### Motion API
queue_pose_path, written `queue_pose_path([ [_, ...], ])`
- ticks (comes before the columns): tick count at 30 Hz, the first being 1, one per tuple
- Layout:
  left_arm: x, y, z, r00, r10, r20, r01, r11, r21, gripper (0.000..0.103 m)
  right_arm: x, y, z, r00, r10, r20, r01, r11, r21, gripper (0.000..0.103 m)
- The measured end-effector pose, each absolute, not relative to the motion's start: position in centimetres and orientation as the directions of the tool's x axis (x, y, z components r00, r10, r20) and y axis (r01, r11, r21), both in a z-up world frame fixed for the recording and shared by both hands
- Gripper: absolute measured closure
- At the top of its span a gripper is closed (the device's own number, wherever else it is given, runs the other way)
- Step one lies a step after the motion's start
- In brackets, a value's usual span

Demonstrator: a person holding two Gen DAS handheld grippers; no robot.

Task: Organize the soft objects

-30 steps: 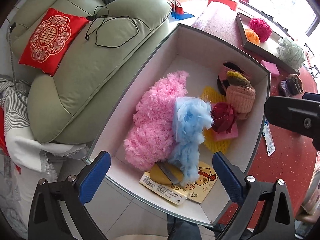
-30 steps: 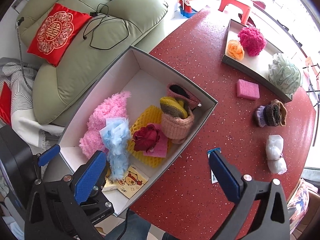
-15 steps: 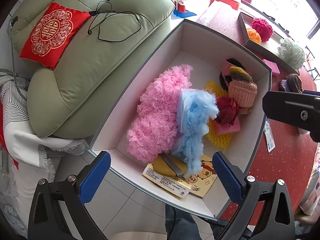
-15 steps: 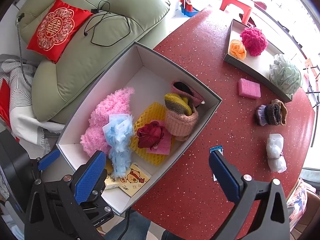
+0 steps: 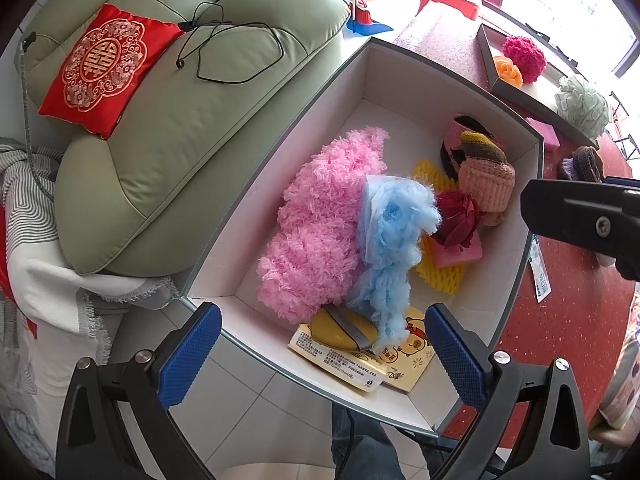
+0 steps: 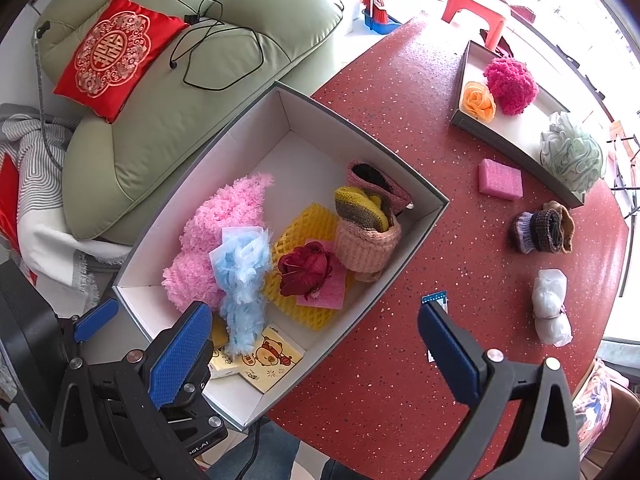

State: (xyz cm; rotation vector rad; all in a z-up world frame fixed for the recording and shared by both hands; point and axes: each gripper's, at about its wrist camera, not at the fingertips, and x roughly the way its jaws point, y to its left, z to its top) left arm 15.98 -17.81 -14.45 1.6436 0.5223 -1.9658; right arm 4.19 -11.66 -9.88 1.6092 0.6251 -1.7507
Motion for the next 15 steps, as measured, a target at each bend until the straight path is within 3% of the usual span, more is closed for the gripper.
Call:
queue_pose_path([
  [15,16.59,-17.98,-14.50,-0.155,-0.126,-0.980,0.639,-0.769,-0.002,0.001,4.23,-11.67,-9.88,-0.012,-0.151,-0.988,0.746,-0.659,0.092,0.000],
])
